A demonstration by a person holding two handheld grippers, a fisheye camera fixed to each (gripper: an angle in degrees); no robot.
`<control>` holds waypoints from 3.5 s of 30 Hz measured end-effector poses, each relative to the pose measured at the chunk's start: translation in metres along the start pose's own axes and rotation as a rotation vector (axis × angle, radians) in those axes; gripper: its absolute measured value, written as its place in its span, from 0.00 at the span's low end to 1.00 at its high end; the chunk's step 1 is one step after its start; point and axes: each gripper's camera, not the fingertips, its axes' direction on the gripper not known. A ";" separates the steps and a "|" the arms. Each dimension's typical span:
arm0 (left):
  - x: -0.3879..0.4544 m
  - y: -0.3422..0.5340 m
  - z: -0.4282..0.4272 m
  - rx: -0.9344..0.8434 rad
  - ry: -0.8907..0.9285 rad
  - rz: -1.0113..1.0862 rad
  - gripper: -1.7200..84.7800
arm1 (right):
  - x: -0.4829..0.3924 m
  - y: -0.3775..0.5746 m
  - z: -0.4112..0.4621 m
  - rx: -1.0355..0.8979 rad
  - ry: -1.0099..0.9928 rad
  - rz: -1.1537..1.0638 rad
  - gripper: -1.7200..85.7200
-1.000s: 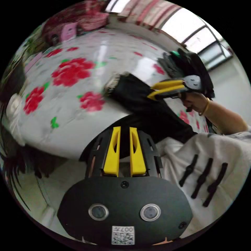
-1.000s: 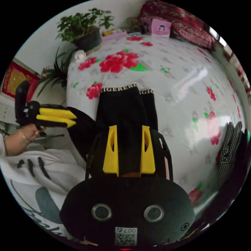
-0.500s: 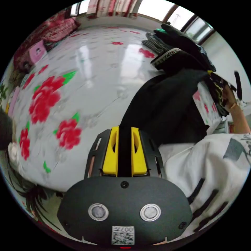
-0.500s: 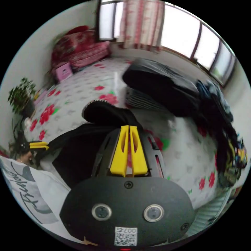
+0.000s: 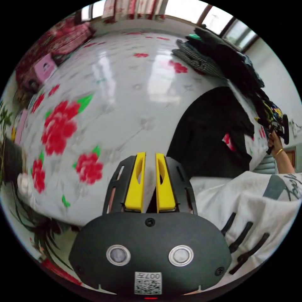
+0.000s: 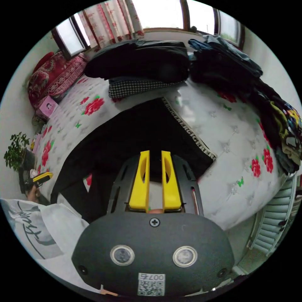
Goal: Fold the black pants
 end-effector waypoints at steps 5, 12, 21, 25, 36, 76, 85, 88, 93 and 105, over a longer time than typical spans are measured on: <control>-0.020 0.076 -0.007 -0.079 -0.020 -0.205 0.13 | -0.048 -0.040 0.048 -0.086 -0.014 -0.182 0.06; 0.047 0.067 0.003 -0.156 -0.154 -0.006 0.07 | -0.094 -0.032 0.100 -0.067 0.131 -0.333 0.02; 0.043 -0.005 0.002 -0.222 -0.436 0.302 0.01 | -0.083 -0.039 0.100 -0.075 0.049 -0.279 0.02; 0.009 -0.052 -0.076 0.028 -0.602 0.263 0.01 | -0.082 -0.045 0.101 -0.103 0.032 -0.258 0.02; -0.074 -0.026 -0.061 -0.004 -0.450 -0.013 0.09 | -0.098 -0.048 0.077 -0.034 -0.045 -0.236 0.04; -0.086 -0.010 -0.116 0.180 0.184 0.039 0.01 | -0.261 -0.120 0.129 -0.276 -0.383 -0.194 0.02; 0.005 -0.025 -0.100 0.139 0.408 0.255 0.01 | -0.360 -0.105 0.093 -0.287 -0.450 -0.397 0.02; 0.010 -0.021 -0.099 0.129 0.433 0.249 0.01 | -0.376 -0.098 0.095 -0.293 -0.460 -0.404 0.02; 0.009 -0.014 -0.095 0.116 0.430 0.218 0.01 | -0.395 -0.090 0.102 -0.308 -0.515 -0.407 0.02; 0.029 -0.008 -0.080 0.076 0.398 0.247 0.01 | -0.429 -0.084 0.125 -0.318 -0.483 -0.438 0.02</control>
